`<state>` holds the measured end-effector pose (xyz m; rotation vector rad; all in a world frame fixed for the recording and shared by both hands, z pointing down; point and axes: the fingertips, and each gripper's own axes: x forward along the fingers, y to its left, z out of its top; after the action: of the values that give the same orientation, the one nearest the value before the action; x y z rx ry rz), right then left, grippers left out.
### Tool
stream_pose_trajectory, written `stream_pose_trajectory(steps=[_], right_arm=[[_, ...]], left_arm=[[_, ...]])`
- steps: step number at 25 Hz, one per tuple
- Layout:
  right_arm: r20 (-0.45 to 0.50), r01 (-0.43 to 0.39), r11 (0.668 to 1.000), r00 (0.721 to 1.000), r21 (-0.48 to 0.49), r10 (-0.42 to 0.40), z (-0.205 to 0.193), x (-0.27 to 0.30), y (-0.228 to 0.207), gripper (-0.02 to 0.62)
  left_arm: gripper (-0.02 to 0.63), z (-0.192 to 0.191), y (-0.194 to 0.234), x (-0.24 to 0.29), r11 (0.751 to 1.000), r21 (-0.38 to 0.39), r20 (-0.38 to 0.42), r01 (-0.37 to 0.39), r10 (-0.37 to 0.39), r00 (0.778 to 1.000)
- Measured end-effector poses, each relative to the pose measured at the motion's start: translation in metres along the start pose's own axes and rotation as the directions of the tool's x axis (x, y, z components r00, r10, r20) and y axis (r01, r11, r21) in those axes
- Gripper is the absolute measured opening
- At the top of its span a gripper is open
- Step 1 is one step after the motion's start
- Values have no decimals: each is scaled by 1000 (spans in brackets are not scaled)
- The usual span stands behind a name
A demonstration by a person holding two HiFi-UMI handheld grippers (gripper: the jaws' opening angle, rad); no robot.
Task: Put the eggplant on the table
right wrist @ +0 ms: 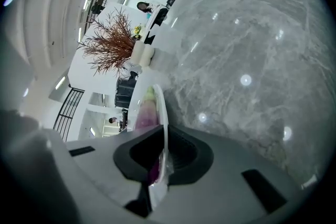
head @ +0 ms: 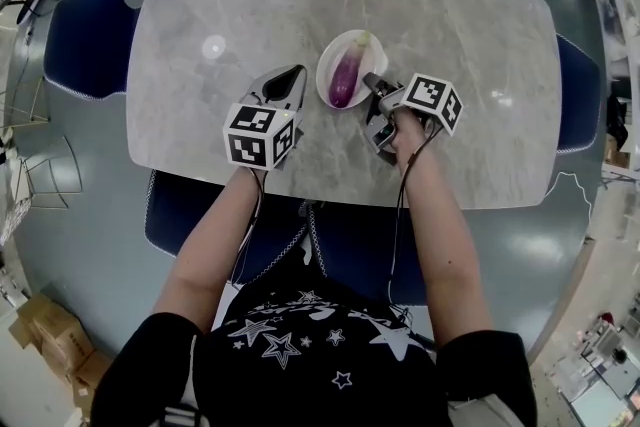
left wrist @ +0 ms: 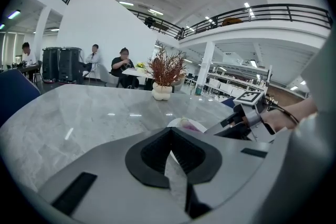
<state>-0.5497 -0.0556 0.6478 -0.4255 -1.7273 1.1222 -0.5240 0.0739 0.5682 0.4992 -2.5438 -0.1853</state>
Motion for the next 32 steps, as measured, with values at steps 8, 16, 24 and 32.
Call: stream_pose_trajectory(steps=[8, 16, 24, 32], right_arm=[[39, 9, 1000, 999, -21, -8, 2, -1, -2, 21], [10, 69, 994, 998, -81, -68, -4, -2, -8, 23], [10, 110, 979, 994, -171, -110, -6, -8, -4, 71], [52, 164, 972, 986, -167, -157, -18, -27, -14, 71]], left_arm=[[8, 2, -4, -5, 1000, -8, 7, 1, -1, 1000], [8, -1, -1, -13, 1000, -13, 0, -12, 12, 1000], [8, 2, 1, -23, 1000, -8, 8, -18, 18, 1000], [8, -1, 2, -45, 1000, -10, 21, -12, 12, 1000]])
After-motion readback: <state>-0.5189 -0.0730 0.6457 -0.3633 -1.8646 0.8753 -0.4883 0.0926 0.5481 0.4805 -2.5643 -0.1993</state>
